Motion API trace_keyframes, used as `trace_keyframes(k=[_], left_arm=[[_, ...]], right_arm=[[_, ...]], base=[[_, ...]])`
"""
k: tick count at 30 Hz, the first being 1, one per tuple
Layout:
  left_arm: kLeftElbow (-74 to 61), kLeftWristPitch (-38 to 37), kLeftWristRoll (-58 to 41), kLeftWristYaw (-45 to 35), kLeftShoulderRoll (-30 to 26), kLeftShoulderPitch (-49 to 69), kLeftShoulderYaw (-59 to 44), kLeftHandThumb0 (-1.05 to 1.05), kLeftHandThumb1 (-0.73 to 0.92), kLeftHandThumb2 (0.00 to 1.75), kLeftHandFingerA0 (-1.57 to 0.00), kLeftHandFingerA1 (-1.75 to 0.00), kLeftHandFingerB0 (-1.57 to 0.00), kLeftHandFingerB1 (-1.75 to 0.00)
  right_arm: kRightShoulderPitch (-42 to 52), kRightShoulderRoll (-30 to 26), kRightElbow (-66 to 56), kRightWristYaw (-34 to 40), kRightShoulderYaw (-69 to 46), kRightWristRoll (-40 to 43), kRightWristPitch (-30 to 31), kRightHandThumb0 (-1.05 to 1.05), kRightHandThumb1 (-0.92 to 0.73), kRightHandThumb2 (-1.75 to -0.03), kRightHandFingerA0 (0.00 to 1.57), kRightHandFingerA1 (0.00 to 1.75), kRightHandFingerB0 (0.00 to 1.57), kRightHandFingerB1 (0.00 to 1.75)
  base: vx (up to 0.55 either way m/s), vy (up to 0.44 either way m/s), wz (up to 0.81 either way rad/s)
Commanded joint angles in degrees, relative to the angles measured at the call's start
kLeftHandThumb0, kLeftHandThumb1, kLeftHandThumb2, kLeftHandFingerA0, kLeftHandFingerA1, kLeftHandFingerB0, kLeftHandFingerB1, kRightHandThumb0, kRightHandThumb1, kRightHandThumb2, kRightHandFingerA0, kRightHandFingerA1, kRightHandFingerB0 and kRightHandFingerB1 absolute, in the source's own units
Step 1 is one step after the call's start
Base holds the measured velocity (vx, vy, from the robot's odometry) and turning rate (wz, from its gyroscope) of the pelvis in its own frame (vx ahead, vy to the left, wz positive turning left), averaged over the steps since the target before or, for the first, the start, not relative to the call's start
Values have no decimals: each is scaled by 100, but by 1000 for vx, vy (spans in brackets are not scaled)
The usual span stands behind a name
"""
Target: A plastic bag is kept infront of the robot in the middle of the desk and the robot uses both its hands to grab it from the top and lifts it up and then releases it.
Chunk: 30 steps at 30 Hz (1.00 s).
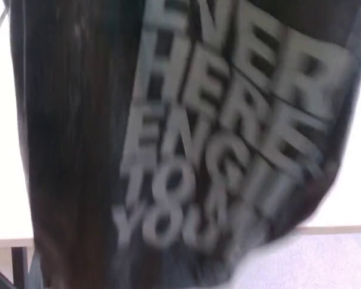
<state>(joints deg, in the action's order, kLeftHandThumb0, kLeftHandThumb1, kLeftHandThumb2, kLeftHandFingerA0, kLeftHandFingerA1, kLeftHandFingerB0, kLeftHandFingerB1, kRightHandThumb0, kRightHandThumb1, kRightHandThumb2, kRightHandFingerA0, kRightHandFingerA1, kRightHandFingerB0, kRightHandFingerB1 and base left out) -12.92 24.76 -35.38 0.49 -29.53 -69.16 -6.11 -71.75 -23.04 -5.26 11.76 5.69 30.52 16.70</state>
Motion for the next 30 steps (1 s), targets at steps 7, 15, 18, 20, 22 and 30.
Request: trace_keyframes(k=[7,15,18,20,22,30], left_arm=[[6417,-3936,4655,2234,-2369,-3175,1878,4,57,73,-87,-175,-67,-175],[4690,-3285,4158,1451,-3202,-1494,1124,-86,61,100,0,-10,0,-18],[3095,-3151,3748,967,-3568,114,131,-100,71,101,0,0,0,-3],[1678,-3078,3677,695,-3403,1726,-1115,-100,75,109,0,-3,0,-5],[910,-3029,3722,441,-3136,2503,-1759,-89,89,68,0,-2,0,-17],[-2729,-3499,3074,-1000,-404,6508,-4581,-87,81,111,0,-7,0,-8]], right_arm=[[-3292,-1763,6834,1248,1322,-3379,-1998,-21,-68,-57,86,175,69,169],[-2464,-2016,6381,668,1423,-3241,-2085,-94,-62,-95,0,4,0,2],[-1464,-2296,5413,212,1128,-3034,-2628,-90,-58,-97,0,6,0,8],[-236,-2474,4108,-392,596,-2514,-2800,-97,-61,-96,0,0,0,1],[513,-2644,3310,-326,450,-2535,-2680,-99,-62,-98,0,5,0,1],[5101,-2547,238,-649,-1550,-2139,-3198,-87,-58,-97,0,22,0,7]], base=[[0,0,0],[0,0,0],[0,0,0],[0,0,0],[0,0,0],[-5,-1,1]])
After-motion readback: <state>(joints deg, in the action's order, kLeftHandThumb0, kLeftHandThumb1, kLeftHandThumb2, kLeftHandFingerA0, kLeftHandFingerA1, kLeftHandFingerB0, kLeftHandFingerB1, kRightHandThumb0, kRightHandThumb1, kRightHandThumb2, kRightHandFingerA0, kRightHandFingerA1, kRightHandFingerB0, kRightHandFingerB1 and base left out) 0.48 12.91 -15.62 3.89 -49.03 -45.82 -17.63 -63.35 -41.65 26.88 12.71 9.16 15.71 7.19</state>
